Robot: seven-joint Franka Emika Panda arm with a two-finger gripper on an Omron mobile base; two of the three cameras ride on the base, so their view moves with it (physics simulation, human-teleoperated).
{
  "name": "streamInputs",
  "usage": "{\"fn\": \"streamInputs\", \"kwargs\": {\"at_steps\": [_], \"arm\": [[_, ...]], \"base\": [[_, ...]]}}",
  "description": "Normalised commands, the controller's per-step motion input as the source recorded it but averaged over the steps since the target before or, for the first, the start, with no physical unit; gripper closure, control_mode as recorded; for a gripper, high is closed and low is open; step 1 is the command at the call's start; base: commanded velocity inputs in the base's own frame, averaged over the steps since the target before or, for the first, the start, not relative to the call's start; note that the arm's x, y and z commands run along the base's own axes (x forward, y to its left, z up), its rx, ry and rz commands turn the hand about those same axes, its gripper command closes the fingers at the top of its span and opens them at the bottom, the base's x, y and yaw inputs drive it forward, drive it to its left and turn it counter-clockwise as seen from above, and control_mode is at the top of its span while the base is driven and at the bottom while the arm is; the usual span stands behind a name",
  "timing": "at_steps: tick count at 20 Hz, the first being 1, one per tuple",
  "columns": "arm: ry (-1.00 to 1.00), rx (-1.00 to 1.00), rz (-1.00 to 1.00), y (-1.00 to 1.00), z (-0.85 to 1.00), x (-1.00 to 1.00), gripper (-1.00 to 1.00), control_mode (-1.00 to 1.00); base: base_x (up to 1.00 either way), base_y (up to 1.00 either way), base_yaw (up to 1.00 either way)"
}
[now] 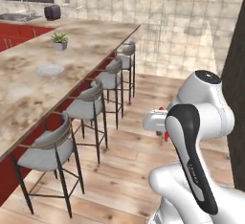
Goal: Take the fish from the fridge and place it on the digital scale on the counter by the fridge. Wait a few seconds for a reading, then move it to the plate on the dining counter.
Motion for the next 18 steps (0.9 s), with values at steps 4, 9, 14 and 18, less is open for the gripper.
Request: {"fn": "streamInputs", "kwargs": {"at_steps": [4,9,14,18], "arm": [[0.0,0.0,0.0,0.0,0.0,0.0,1.0,1.0],[0.0,0.0,0.0,0.0,0.0,0.0,1.0,1.0],[0.0,0.0,0.0,0.0,0.0,0.0,1.0,1.0],[0.0,0.0,0.0,0.0,0.0,0.0,1.0,1.0]], "base": [[0.97,-0.72,0.46],[0.94,-0.72,0.47],[0.84,-0.71,0.49],[0.7,-0.7,0.52]]}}
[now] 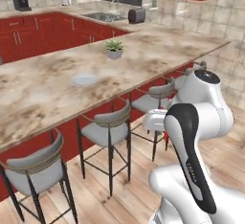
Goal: Take the fish from the fridge and place it on the digital scale on the counter by the fridge. Wait a few seconds for a reading, then move it to the plate on the dining counter.
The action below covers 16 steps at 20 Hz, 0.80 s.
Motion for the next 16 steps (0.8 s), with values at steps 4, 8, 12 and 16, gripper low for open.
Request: {"fn": "streamInputs", "kwargs": {"at_steps": [4,8,12,16], "arm": [[0.0,0.0,0.0,0.0,0.0,0.0,1.0,1.0],[0.0,0.0,0.0,0.0,0.0,0.0,1.0,1.0],[0.0,0.0,0.0,0.0,0.0,0.0,1.0,1.0],[0.0,0.0,0.0,0.0,0.0,0.0,1.0,1.0]], "base": [[0.61,-0.69,0.55],[0.6,-0.69,0.55],[0.66,-0.68,0.55],[0.82,-0.71,0.5]]}}
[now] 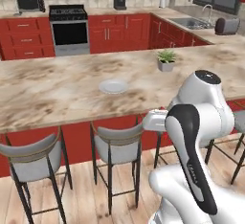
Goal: Take the fish from the fridge and place it on the digital scale on the counter by the fridge. Wait a few seconds for a reading, then move it to the plate on the dining counter.
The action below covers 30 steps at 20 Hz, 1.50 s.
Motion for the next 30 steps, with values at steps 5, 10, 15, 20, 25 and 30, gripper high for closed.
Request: {"fn": "streamInputs", "kwargs": {"at_steps": [5,10,15,20,25,30], "arm": [[0.0,0.0,0.0,0.0,0.0,0.0,1.0,1.0],[0.0,0.0,0.0,0.0,0.0,0.0,1.0,1.0],[0.04,0.0,0.02,0.0,0.0,0.4,1.0,-1.0],[0.07,0.0,0.03,-0.04,0.0,1.0,1.0,-1.0],[0.06,0.0,0.03,0.0,-0.02,1.0,1.0,-1.0],[0.03,0.0,0.04,0.0,-0.22,1.0,1.0,-1.0]], "base": [[0.93,-0.59,0.32],[1.0,-0.31,0.13],[0.6,-0.03,0.03],[0.0,0.0,0.0],[0.0,0.0,0.0],[0.0,0.0,0.0]]}}
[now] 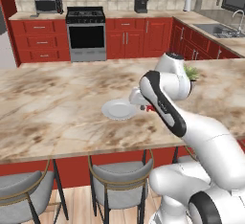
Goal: Take the fish from the fridge and place it on the digital scale on the counter by the fridge. Wait a few seconds for a reading, then move it to the plate on the dining counter.
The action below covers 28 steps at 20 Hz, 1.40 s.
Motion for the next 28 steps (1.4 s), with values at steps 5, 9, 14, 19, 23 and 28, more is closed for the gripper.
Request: {"fn": "streamInputs", "kwargs": {"at_steps": [5,9,14,19,23,28], "arm": [[0.0,-0.04,0.03,0.0,-0.39,0.99,1.0,-1.0],[-0.04,-0.12,0.0,0.0,-0.47,0.6,1.0,-1.0],[-0.09,-0.15,0.0,0.04,-0.44,0.28,1.0,-1.0],[-0.04,-0.09,0.0,0.03,-0.37,0.4,1.0,-1.0],[-0.04,-0.02,0.0,0.0,-0.29,0.51,1.0,-1.0],[-0.06,0.0,0.02,0.02,-0.25,0.53,1.0,-1.0]], "base": [[0.0,0.0,0.0],[0.0,0.0,0.0],[0.0,0.0,0.0],[0.0,0.0,0.0],[0.0,0.0,0.0],[0.0,0.0,0.0]]}}
